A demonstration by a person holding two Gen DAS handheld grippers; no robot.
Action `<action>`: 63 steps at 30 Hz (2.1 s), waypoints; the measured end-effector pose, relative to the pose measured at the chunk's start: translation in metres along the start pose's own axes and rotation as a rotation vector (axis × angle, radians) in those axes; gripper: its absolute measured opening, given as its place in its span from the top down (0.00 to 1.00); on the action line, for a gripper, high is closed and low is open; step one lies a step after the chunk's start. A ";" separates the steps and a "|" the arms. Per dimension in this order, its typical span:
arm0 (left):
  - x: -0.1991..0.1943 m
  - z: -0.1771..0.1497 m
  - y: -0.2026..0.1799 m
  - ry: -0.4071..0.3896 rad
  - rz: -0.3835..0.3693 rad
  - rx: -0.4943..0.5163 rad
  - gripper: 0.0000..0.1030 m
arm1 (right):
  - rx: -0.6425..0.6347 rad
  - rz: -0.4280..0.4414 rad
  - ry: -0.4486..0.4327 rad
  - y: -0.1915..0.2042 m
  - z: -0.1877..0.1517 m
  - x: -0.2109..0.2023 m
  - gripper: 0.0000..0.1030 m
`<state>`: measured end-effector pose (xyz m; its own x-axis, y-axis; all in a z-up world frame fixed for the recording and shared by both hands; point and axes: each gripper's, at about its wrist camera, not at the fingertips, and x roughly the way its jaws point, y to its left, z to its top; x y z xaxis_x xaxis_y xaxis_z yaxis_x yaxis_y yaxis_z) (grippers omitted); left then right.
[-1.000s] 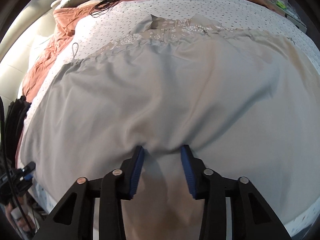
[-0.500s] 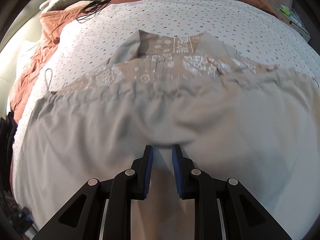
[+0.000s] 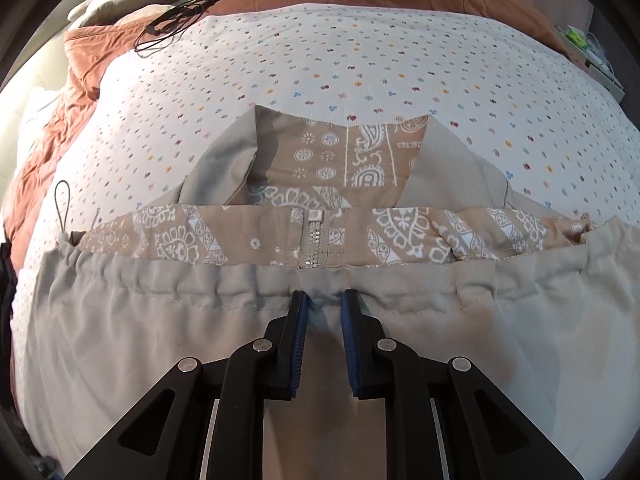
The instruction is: Fold large clothes
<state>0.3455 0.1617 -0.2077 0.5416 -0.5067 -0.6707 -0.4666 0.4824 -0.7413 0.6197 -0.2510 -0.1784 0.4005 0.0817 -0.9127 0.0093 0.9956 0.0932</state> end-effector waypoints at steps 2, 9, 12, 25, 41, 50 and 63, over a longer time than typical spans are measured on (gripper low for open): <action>0.003 0.000 0.003 -0.006 -0.004 0.002 0.54 | -0.001 -0.007 -0.009 0.002 0.001 0.001 0.83; 0.015 0.005 -0.009 -0.024 -0.056 -0.011 0.23 | 0.003 -0.009 -0.014 0.004 0.001 0.002 0.83; 0.015 0.005 -0.015 -0.039 -0.037 -0.006 0.23 | 0.009 0.011 0.001 0.000 -0.001 -0.001 0.83; -0.001 -0.002 -0.017 -0.040 -0.053 0.016 0.85 | 0.083 0.157 -0.031 -0.017 -0.079 -0.089 0.82; -0.026 -0.007 -0.102 -0.094 -0.123 0.216 0.92 | 0.083 0.225 -0.018 -0.013 -0.200 -0.143 0.68; -0.032 -0.015 -0.153 -0.105 -0.163 0.302 0.93 | 0.077 0.203 0.010 -0.012 -0.243 -0.121 0.68; -0.038 -0.056 -0.252 -0.099 -0.222 0.468 0.93 | 0.123 0.367 0.015 -0.039 -0.249 -0.131 0.69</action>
<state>0.4040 0.0194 0.0034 0.6658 -0.5743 -0.4763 0.0167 0.6498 -0.7600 0.3381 -0.2893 -0.1613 0.3843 0.4330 -0.8154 -0.0222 0.8873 0.4607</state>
